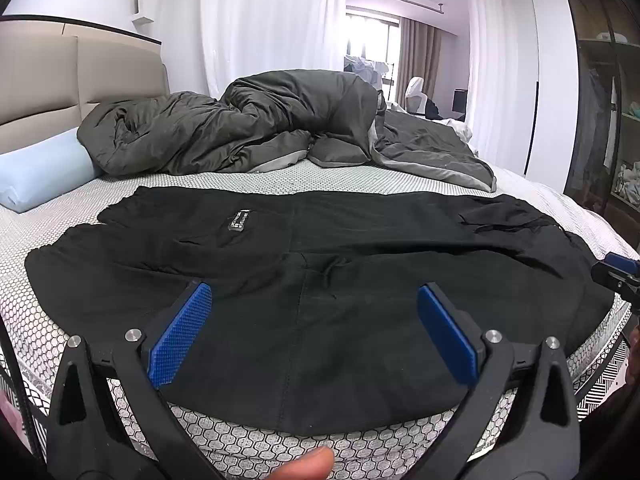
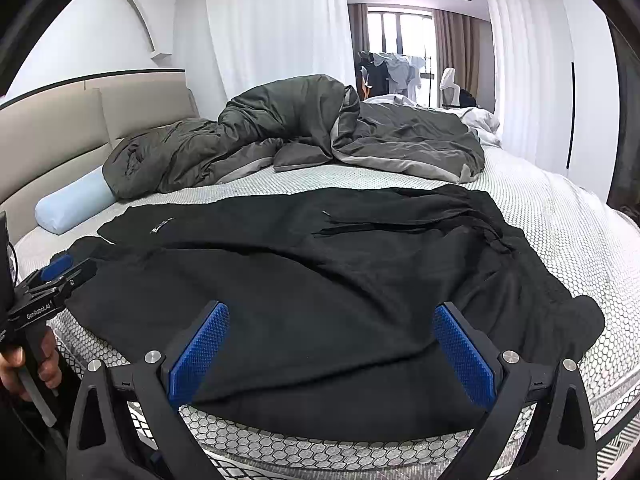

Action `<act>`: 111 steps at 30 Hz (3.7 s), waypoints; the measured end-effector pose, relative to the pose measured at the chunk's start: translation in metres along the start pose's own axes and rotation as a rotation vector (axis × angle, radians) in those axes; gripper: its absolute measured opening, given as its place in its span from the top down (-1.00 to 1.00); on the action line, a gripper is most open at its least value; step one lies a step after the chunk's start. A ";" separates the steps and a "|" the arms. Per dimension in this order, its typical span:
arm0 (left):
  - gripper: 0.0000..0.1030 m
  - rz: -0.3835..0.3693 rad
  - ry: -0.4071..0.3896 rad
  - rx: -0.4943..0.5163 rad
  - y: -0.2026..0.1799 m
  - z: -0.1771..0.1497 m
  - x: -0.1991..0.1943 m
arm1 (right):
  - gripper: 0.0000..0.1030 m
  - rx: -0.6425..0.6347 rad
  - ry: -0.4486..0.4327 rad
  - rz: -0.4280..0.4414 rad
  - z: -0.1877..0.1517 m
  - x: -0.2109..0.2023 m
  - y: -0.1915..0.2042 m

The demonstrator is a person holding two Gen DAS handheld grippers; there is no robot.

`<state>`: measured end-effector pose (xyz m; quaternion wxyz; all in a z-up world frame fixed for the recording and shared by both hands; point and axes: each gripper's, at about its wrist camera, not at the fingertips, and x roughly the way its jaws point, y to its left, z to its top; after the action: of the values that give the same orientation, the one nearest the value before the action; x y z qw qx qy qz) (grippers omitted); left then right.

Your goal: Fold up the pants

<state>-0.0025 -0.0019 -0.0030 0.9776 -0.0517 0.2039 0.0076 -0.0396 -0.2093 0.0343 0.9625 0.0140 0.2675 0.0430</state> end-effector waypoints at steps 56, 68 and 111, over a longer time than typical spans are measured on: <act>1.00 0.208 0.149 -0.742 0.335 -0.003 0.017 | -0.52 0.688 0.204 -0.023 -0.034 -0.004 -0.184; 1.00 0.209 0.187 -0.742 0.329 0.003 0.015 | 0.84 0.868 0.136 0.032 -0.044 -0.002 -0.230; 0.91 0.306 0.194 -0.636 0.341 0.203 0.192 | 0.81 0.633 -0.004 -0.134 0.194 0.128 -0.222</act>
<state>0.2415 0.3576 0.0718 0.8764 -0.3224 0.2884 0.2118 0.1868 -0.4194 0.1235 0.9116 0.2950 0.2661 -0.1056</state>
